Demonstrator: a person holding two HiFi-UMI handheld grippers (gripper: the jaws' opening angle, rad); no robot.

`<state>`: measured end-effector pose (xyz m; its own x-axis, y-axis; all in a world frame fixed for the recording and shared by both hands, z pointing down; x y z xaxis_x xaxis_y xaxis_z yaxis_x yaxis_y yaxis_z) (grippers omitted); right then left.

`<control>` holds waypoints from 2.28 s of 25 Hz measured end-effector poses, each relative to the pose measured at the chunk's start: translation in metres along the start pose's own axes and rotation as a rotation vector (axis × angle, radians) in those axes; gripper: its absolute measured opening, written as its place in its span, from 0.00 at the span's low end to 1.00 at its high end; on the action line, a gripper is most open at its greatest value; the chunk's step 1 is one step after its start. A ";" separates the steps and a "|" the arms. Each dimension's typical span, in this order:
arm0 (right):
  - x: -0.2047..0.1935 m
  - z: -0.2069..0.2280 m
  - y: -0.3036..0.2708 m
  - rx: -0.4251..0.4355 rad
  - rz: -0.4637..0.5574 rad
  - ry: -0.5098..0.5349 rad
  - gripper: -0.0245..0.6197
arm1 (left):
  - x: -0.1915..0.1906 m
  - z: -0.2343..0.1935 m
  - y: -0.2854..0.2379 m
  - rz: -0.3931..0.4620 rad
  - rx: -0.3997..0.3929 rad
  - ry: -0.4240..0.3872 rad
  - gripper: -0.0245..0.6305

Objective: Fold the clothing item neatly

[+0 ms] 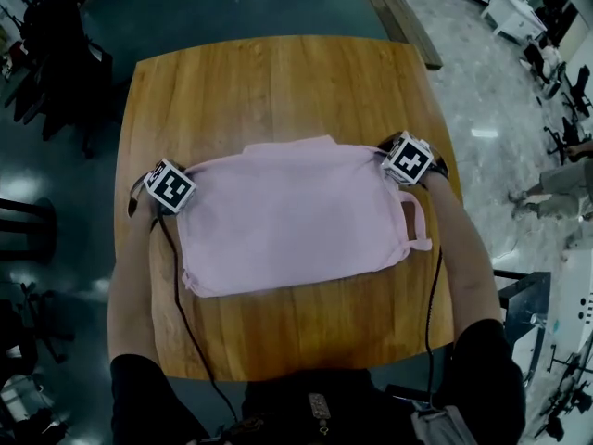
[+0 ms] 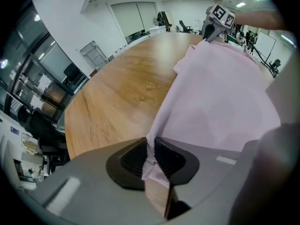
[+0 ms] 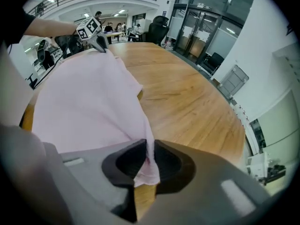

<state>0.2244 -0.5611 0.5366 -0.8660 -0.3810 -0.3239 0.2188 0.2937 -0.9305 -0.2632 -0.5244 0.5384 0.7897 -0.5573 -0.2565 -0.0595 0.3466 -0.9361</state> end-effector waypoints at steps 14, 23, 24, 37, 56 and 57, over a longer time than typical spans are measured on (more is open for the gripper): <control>-0.017 0.009 0.033 -0.200 0.184 -0.232 0.31 | -0.017 -0.017 0.047 0.159 0.161 0.228 0.23; -0.031 -0.022 0.083 -0.180 0.325 -0.351 0.31 | -0.013 0.029 0.090 0.247 0.163 0.238 0.17; -0.031 -0.029 0.087 -0.183 0.333 -0.341 0.31 | -0.012 0.037 0.093 0.256 0.151 0.247 0.17; -0.033 -0.157 0.075 0.026 0.379 -0.262 0.04 | -0.011 0.163 0.097 0.265 0.081 0.260 0.12; -0.064 -0.260 0.052 -0.071 0.222 -0.424 0.04 | -0.099 0.201 0.078 0.276 0.065 0.301 0.09; -0.067 -0.267 0.054 -0.070 0.221 -0.435 0.04 | -0.103 0.205 0.080 0.283 0.059 0.301 0.09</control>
<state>0.1740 -0.2854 0.5536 -0.5312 -0.6294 -0.5673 0.3324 0.4611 -0.8228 -0.2240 -0.2846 0.5387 0.5332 -0.6265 -0.5685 -0.2065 0.5553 -0.8056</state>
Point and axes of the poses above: the fingertips, and each gripper's own axes: y backward along the fingers, z to its right, x out of its top, the point moved 9 cm from there along y, backward along the fingers, and after that the axes turned 1 degree about z, right-handed, at the moved point
